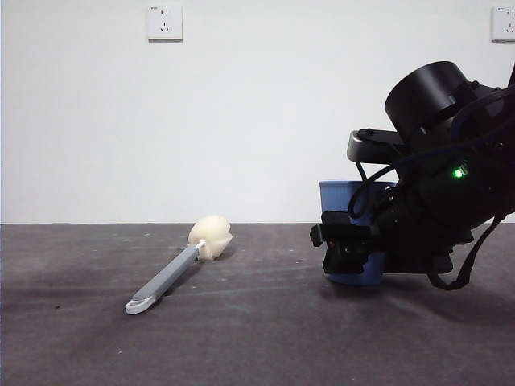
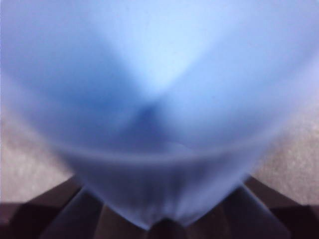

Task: Pick up the cup brush,pick up the cup,insert the brush into the cup,clean the cup,put the cup brush back,put the cup back to the fixed position on the table

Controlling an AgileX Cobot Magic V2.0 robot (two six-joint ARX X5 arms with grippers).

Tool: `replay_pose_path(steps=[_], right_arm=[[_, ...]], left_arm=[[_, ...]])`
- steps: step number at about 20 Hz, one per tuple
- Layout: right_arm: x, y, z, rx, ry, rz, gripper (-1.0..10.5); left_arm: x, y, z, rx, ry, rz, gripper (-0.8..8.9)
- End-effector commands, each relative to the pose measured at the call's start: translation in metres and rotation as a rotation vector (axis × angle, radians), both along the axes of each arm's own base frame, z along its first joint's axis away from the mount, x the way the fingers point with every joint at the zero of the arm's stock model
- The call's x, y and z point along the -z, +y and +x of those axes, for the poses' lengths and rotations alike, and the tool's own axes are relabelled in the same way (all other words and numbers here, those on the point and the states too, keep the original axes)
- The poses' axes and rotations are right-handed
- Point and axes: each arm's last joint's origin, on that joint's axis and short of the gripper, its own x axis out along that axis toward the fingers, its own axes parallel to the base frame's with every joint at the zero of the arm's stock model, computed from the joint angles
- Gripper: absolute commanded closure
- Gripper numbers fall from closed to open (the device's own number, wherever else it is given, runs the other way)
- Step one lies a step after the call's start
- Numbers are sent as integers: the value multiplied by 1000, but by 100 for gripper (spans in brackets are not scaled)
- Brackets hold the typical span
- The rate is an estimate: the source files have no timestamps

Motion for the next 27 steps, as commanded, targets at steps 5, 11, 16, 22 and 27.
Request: replay_pose_path(steps=[5,11,16,22,27], right_arm=[[15,-4,-7,-1,115,-68,472],[13,-6,-11,5,154,-81,401],[-11,-12,-22,29,213,-73,402],[-64,-28,-66,-71,365,-6,406],[-128,-50,-112,-224,383,132,407]], left_arm=[[2,0,0,5,-7,15,369],[3,0,0,6,5,25,369],[3,0,-1,5,10,29,369],[3,0,-1,7,8,32,369],[4,0,-1,13,11,37,375]])
